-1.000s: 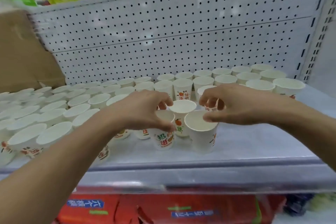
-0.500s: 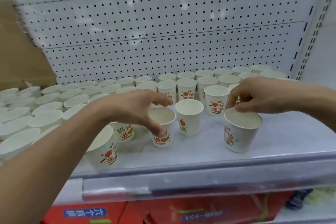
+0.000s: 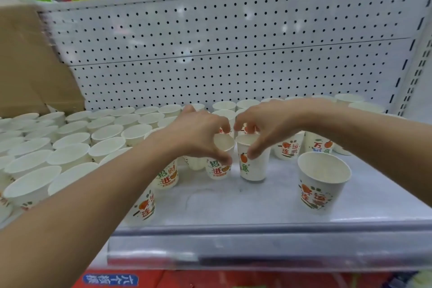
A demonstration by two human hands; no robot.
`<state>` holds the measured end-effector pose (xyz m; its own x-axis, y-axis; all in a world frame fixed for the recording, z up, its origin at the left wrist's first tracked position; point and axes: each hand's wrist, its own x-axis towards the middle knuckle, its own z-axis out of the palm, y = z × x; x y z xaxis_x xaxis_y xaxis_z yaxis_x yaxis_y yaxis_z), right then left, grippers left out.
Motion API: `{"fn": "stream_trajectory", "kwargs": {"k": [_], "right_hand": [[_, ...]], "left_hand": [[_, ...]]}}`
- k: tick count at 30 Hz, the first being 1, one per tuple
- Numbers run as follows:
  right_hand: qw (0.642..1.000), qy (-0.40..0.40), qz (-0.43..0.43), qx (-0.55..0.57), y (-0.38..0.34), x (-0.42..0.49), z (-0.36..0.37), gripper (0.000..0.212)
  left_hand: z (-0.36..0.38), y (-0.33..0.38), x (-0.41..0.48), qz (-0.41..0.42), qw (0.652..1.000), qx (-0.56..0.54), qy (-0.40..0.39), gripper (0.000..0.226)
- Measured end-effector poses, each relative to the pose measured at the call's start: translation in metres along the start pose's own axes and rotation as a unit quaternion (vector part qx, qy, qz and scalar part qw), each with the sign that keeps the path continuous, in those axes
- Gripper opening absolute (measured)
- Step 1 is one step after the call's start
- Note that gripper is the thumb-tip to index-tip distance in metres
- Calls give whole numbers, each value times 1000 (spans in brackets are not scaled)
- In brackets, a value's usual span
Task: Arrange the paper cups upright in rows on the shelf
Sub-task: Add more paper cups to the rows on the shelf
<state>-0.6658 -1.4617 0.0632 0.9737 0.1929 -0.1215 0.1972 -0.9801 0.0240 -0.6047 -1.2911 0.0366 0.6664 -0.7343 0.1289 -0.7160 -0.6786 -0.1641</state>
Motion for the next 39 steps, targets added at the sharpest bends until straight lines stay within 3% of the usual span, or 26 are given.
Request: {"fn": "stream_trajectory", "kwargs": {"k": [4, 10, 14, 19, 24, 31, 39], "right_hand": [[999, -24, -12, 37, 6, 6, -2, 60], [996, 35, -45, 62, 20, 11, 12, 21], [990, 48, -70, 112, 22, 8, 14, 21], [967, 131, -96, 194, 26, 5, 14, 21], [976, 106, -78, 175, 31, 2, 21, 31], [987, 118, -38, 97, 31, 4, 19, 7], [979, 164, -33, 114, 32, 11, 22, 14]], "left_hand": [[6, -5, 12, -26, 1000, 9, 4, 71], [11, -2, 18, -59, 998, 30, 20, 74], [11, -1, 17, -67, 998, 11, 14, 75], [-2, -4, 9, -38, 995, -77, -52, 91], [-12, -10, 6, -20, 982, -159, -98, 90], [-4, -14, 22, -33, 976, -207, -66, 73], [-3, -10, 21, -20, 972, -230, -49, 73]]}}
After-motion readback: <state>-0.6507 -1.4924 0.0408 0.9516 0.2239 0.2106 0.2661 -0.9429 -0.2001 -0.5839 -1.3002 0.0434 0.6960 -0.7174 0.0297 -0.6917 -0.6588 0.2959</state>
